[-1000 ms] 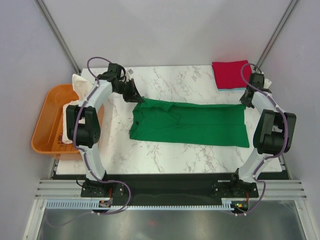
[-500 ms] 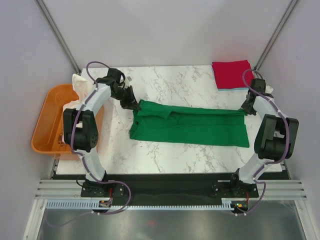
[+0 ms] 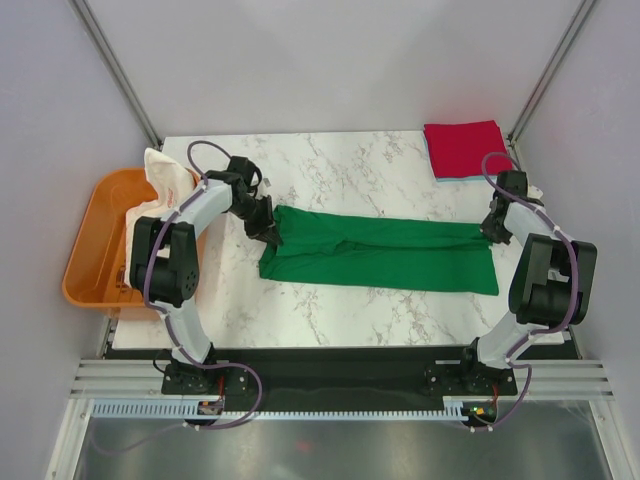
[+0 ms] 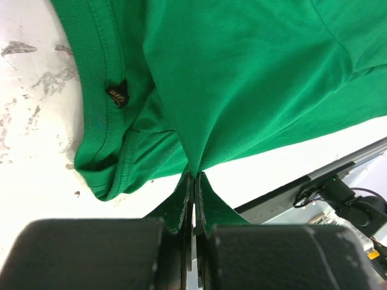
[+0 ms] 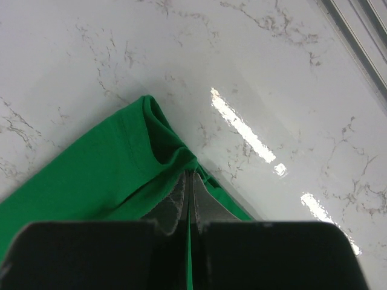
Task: Fold and stack the t-shirts
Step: Fold the tshirt
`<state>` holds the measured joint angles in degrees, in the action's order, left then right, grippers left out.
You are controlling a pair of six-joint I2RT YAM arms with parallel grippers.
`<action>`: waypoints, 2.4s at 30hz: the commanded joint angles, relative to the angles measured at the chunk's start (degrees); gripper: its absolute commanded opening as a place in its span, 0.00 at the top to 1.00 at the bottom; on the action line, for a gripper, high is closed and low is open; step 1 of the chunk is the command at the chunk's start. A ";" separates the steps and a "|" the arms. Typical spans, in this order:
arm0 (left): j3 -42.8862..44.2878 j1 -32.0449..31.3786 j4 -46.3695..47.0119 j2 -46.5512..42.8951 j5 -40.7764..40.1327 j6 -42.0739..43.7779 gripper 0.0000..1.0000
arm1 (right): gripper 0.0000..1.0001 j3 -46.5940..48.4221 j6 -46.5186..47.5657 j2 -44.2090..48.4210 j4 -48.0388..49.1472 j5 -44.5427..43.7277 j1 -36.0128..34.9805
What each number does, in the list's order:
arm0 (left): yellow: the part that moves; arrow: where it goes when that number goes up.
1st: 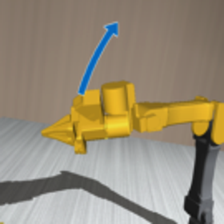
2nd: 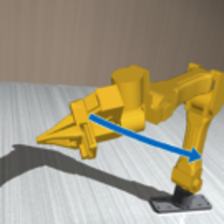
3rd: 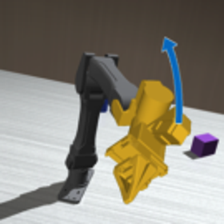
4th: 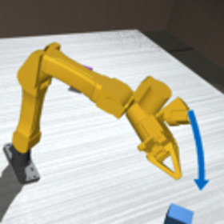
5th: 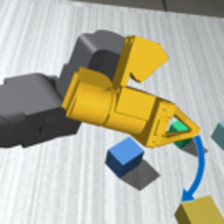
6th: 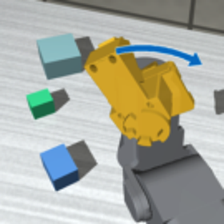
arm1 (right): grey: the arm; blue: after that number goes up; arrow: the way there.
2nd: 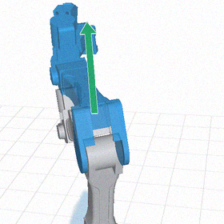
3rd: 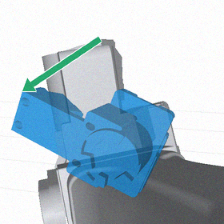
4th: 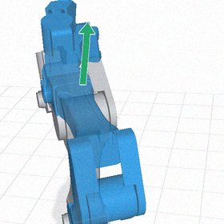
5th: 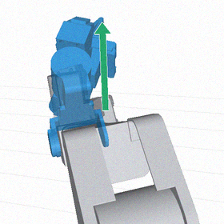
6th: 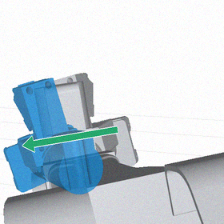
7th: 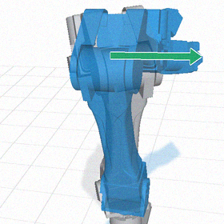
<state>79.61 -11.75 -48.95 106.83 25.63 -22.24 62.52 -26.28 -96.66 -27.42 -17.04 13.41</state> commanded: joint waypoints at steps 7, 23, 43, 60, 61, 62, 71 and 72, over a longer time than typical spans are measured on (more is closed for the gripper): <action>-1.74 -0.03 -0.27 -0.83 -3.30 2.11 0.98 | 0.81 1.19 -0.52 0.95 -1.13 -3.53 0.56; -2.80 -1.08 -0.27 0.93 -5.67 2.90 0.97 | 0.68 4.98 0.62 -1.85 -0.45 7.64 0.48; -4.64 -2.49 0.87 3.48 -8.93 2.11 0.98 | 1.00 7.61 3.08 -9.95 11.16 7.89 0.39; -6.14 -2.49 1.14 2.07 -9.98 1.23 0.98 | 1.00 2.17 2.55 -4.50 17.40 7.55 0.48; -6.14 -2.58 1.14 2.07 -10.07 1.23 0.98 | 1.00 1.99 2.64 -5.02 17.49 7.28 0.48; -5.96 -2.49 1.22 1.98 -10.07 1.06 0.98 | 1.00 2.08 2.55 -6.07 17.40 7.19 0.48; -1.84 -2.49 0.87 -3.28 -7.87 1.23 0.61 | 0.73 6.81 2.81 -7.31 10.05 9.04 0.48; -0.79 -2.58 0.87 -4.16 -7.87 1.23 0.61 | 0.71 7.95 2.64 -7.31 8.02 8.43 0.48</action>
<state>74.43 -14.24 -48.31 108.20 17.63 -21.58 65.78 -23.88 -104.25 -15.18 -7.81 13.74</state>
